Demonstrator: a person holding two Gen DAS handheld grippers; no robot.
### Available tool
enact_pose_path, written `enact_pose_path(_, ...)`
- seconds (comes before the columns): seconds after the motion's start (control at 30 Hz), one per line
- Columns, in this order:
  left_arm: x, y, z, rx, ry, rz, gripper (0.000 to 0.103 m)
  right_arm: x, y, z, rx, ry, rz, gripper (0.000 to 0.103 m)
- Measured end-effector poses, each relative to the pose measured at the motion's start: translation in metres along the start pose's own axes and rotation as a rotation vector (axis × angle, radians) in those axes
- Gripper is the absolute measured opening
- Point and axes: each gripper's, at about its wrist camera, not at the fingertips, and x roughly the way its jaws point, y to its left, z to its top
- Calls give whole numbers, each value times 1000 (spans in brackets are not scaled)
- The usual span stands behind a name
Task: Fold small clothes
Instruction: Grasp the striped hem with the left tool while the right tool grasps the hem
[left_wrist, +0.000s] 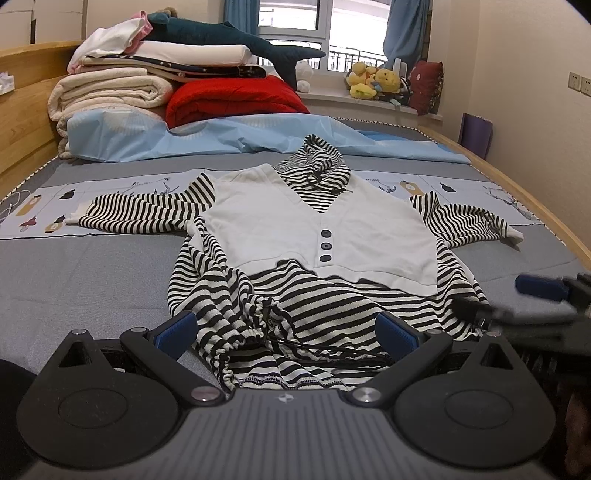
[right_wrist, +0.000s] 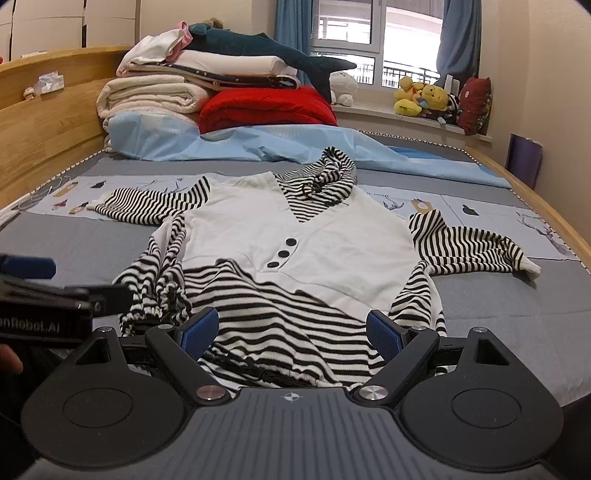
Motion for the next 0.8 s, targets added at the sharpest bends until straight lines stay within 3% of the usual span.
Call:
enact_pose_path(0.13, 3, 11, 3, -40, 10, 3, 102, 7, -26, 13, 48, -24, -47, 88)
enact_pose_path(0.23, 13, 31, 11, -113, 55, 5, 102, 13, -64, 29, 128, -39, -84, 88)
enact_pose_path(0.33, 30, 59, 26, -191, 108, 8, 101, 23, -101, 41, 108, -61, -146, 88)
enact_pose_path(0.4, 43, 78, 39, -215, 128, 0, 97, 33, -126, 49, 108, -56, -173, 87)
enact_pose_path(0.53, 81, 110, 65, -220, 194, -38, 70, 61, -177, 64, 183, -21, -191, 77)
enact_pose_path(0.67, 135, 139, 72, -284, 306, -92, 69, 106, -209, 56, 213, 92, -187, 67)
enact_pose_path(0.8, 191, 165, 61, -450, 466, -112, 77, 156, -231, 32, 331, 303, -109, 67)
